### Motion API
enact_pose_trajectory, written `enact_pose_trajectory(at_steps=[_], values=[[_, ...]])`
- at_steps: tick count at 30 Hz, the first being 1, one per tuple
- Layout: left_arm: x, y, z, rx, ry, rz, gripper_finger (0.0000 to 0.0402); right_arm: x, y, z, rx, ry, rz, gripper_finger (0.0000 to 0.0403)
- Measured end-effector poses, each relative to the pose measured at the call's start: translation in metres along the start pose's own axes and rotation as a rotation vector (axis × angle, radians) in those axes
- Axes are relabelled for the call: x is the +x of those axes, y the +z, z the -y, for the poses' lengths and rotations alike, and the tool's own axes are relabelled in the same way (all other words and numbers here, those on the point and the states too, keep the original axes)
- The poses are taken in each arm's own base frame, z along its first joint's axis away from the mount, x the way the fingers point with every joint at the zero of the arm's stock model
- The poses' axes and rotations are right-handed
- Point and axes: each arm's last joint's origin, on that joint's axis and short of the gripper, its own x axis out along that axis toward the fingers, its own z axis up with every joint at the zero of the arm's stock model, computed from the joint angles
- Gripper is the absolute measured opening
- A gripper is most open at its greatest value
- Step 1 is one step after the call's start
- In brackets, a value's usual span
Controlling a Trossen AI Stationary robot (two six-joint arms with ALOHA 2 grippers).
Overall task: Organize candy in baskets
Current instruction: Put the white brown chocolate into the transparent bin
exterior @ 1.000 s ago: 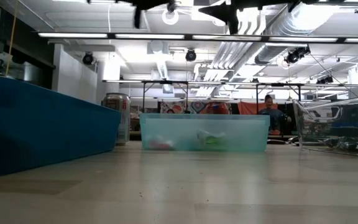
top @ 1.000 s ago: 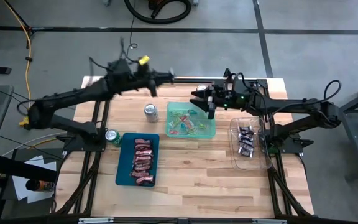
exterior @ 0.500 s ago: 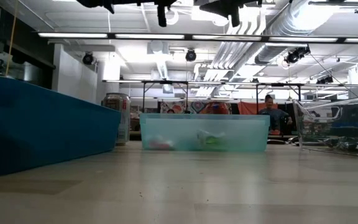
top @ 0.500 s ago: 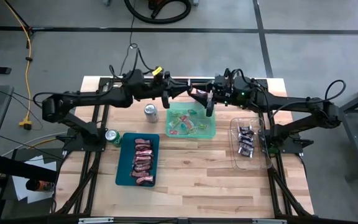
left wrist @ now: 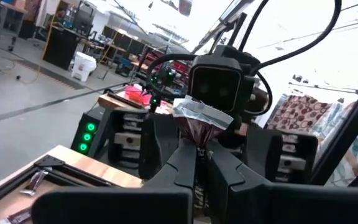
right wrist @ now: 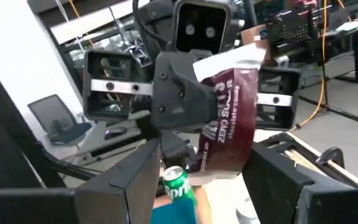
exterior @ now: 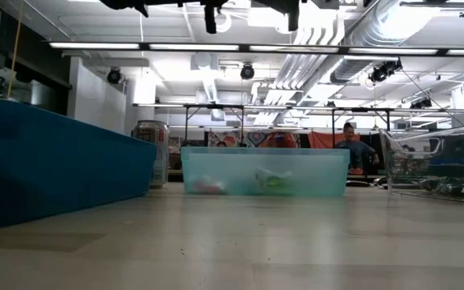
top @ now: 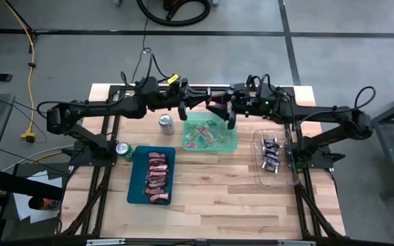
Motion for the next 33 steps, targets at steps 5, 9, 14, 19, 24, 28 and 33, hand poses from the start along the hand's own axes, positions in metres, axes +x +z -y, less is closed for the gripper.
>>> enact_pose_trajectory(at_steps=[5,9,14,19,24,28,33], values=[[0.0,-0.001,-0.001,-0.004,0.011,-0.002,0.0,0.008,-0.009,0.001,0.033,-0.056,-0.011,0.0189],[0.0,-0.001,-0.001,-0.02,0.013,0.0,0.0002,0.007,-0.009,0.001,0.032,-0.077,-0.008,0.0118],[-0.001,0.002,-0.003,-0.042,0.019,0.009,0.0022,0.005,-0.007,0.003,0.031,-0.088,-0.002,0.0013],[-0.001,0.003,-0.006,-0.044,0.027,0.005,0.0059,0.005,-0.007,0.004,0.047,-0.093,-0.002,0.0006],[-0.01,0.012,-0.014,-0.069,0.023,-0.017,0.0116,-0.008,0.001,0.004,0.005,-0.148,-0.012,0.0001],[-0.027,0.025,-0.021,-0.064,0.103,-0.062,0.0166,-0.028,0.007,0.011,-0.001,-0.219,-0.087,0.0],[-0.059,0.029,-0.03,0.015,0.252,-0.247,0.0208,-0.07,0.003,0.011,0.034,-0.312,-0.317,0.0]])
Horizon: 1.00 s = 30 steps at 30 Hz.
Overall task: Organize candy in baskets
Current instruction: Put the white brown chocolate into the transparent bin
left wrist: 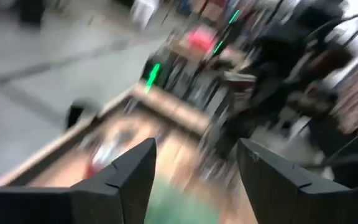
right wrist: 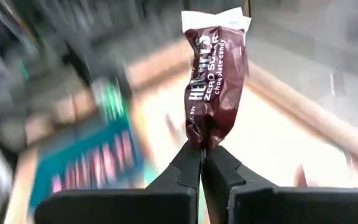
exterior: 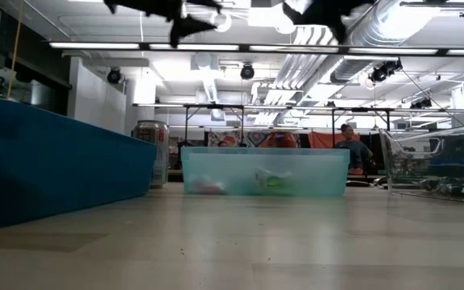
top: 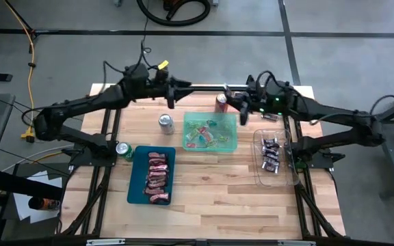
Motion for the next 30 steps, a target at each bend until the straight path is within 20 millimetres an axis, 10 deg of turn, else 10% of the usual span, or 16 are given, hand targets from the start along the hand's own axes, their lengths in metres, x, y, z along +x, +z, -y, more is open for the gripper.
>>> enact_pose_trajectory(at_steps=[11,22,30], values=[[-0.006,-0.065,-0.026,-0.12,0.113,-0.226,0.0216,-0.071,-0.116,-0.02,0.2,-0.075,-0.884,0.0],[-0.003,-0.079,-0.025,-0.174,0.076,-0.172,0.0216,-0.082,-0.209,-0.032,0.326,-0.05,-1.15,0.0],[-0.004,-0.072,-0.03,-0.179,0.083,-0.121,0.0216,-0.068,-0.23,-0.033,0.304,-0.13,-1.164,0.0]])
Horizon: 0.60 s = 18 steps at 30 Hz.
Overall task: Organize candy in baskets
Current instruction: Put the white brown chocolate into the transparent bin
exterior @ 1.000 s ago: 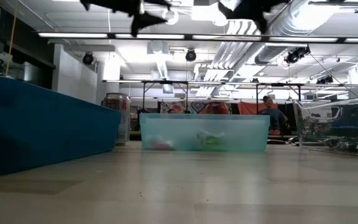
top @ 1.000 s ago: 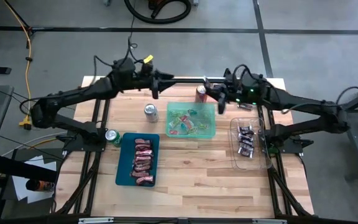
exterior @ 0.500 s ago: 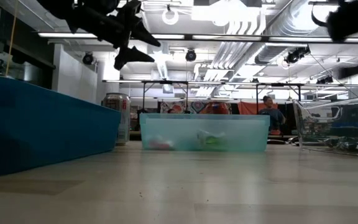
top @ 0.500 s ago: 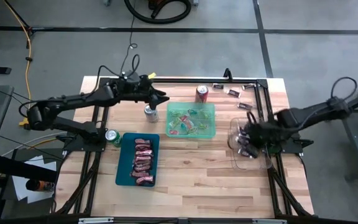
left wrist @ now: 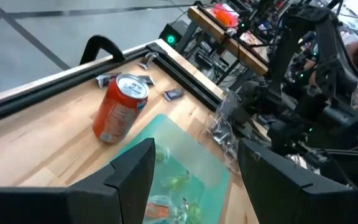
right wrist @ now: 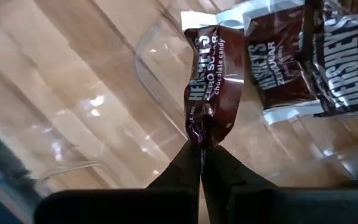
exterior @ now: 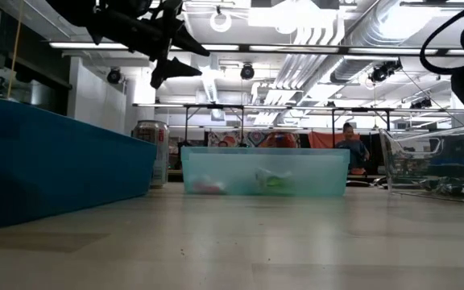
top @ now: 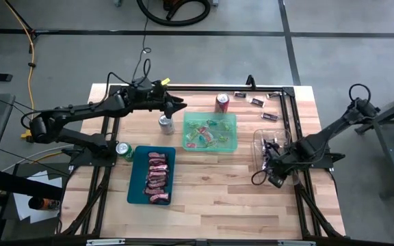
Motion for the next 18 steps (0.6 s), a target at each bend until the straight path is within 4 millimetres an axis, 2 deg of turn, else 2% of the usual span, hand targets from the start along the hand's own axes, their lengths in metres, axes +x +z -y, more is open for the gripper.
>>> enact_pose_trajectory(at_steps=[6,9,12,18], values=[[-0.001,0.003,-0.005,-0.057,0.017,0.014,0.0216,0.007,0.002,-0.002,0.004,-0.046,-0.024,0.0001],[-0.002,0.003,-0.006,-0.059,0.023,0.018,0.0216,0.009,0.001,-0.002,0.006,-0.052,-0.043,0.0019],[-0.002,0.003,-0.006,-0.058,0.022,0.017,0.0216,0.008,0.001,-0.002,0.01,-0.047,-0.059,0.0061],[-0.009,0.009,-0.011,-0.06,-0.013,0.006,0.0216,0.0,0.0,-0.003,-0.015,-0.08,-0.077,0.0172]])
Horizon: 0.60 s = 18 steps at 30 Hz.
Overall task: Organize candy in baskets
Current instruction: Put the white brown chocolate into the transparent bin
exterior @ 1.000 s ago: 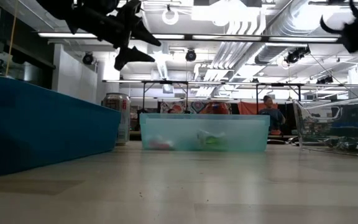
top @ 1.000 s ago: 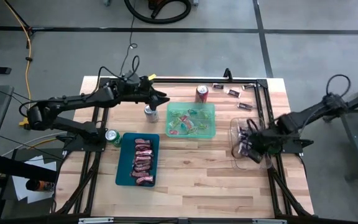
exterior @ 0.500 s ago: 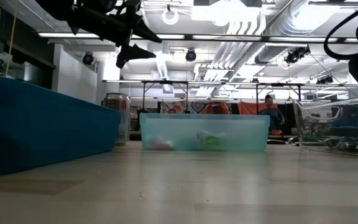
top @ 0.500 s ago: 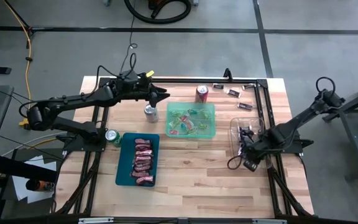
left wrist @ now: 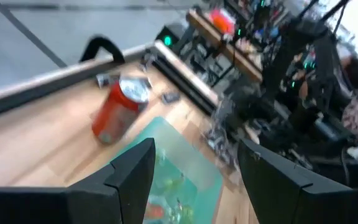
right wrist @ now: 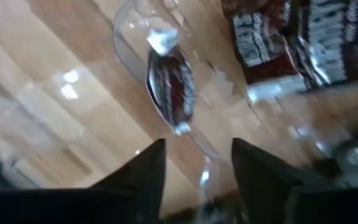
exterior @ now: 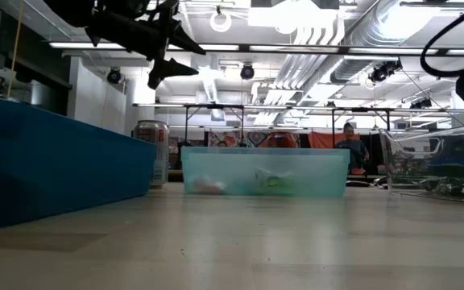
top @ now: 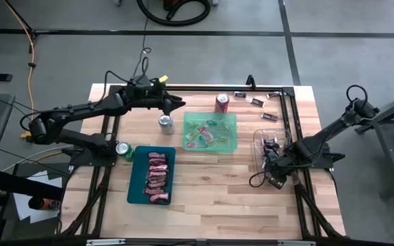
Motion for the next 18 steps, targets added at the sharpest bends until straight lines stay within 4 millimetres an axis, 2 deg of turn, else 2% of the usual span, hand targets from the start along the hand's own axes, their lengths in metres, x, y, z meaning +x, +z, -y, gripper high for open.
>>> enact_pose_trajectory(at_steps=[4,8,14,18], values=[[-0.018,0.013,-0.005,0.007,0.019,0.073,0.0216,-0.022,-0.004,-0.004,0.011,-0.055,-0.013,0.0218],[-0.042,0.03,-0.011,0.003,0.093,0.148,0.0216,-0.057,-0.004,-0.009,0.073,-0.089,0.142,0.0226],[-0.068,0.066,-0.026,-0.057,0.417,0.094,0.0215,-0.101,0.011,-0.012,0.245,-0.093,0.577,0.0226],[-0.073,0.082,-0.06,-0.092,0.778,-0.067,0.0207,-0.114,0.032,-0.013,0.309,-0.023,0.709,0.0226]])
